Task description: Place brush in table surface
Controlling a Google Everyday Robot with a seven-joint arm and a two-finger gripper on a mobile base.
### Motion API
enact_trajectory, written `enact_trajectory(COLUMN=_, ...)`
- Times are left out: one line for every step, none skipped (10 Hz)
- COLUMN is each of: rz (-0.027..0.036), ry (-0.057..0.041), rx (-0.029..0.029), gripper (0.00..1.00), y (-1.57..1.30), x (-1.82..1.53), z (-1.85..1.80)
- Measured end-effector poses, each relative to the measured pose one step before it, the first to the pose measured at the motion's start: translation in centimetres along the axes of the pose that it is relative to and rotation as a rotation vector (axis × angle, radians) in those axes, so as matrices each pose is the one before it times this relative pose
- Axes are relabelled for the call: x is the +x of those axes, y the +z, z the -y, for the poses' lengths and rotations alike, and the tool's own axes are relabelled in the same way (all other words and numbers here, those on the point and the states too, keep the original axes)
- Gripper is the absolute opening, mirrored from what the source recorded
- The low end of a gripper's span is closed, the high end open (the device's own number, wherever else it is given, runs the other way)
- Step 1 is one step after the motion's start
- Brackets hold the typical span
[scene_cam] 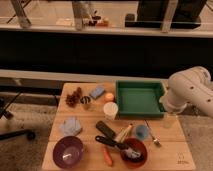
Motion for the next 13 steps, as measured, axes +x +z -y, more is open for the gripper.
enact_trajectory(rz=-0.00005, ry=0.00004, rx=-0.00007, gripper=0.80, y=0.000, x=0.002, z=-0.002)
enact_trajectory(rz=0.00000, ry=0.00004, rx=0.00002, gripper=0.80, y=-0.001, x=0.002, z=0.000)
enact_trajectory(rz=0.00000, ry=0.00000, rx=0.00000, gripper=0.80, y=0.000, x=0.000, z=0.000)
enact_trajectory(rz=0.00004, ry=-0.00002, rx=0.00000, gripper=0.80, y=0.000, x=-0.003, z=0.000)
enact_trajectory(rz=-0.00002, ry=-0.00001, rx=-0.00001, gripper=0.80, y=0.000, x=0.001, z=0.000)
enact_trajectory(rz=0.00000, ry=0.00001, rx=-0.00004, gripper=0.80, y=0.001, x=0.000, z=0.000)
enact_trajectory(rz=-0.00004, ry=-0.00004, rx=0.00001, gripper=0.80, y=0.001, x=-0.001, z=0.000)
enact_trajectory(rz=0.00010, ry=0.00010, rx=0.00002, gripper=0.80, y=0.000, x=0.000, z=0.001)
enact_trajectory(rz=-0.00009, ry=-0.00005, rx=-0.00004, gripper=0.80, y=0.000, x=0.002, z=-0.003)
enact_trajectory(rz=0.00004, ry=-0.00002, rx=0.00001, gripper=0.80, y=0.001, x=-0.001, z=0.000)
enact_trajectory(rz=-0.00003, ry=-0.00001, rx=-0.00001, gripper=0.80, y=-0.001, x=0.000, z=0.001)
enact_trajectory(rz=0.00007, ry=0.00005, rx=0.00002, gripper=0.80, y=0.000, x=0.000, z=0.001)
enact_trajectory(rz=-0.00007, ry=0.00001, rx=-0.00002, gripper=0.80, y=0.001, x=0.002, z=0.000)
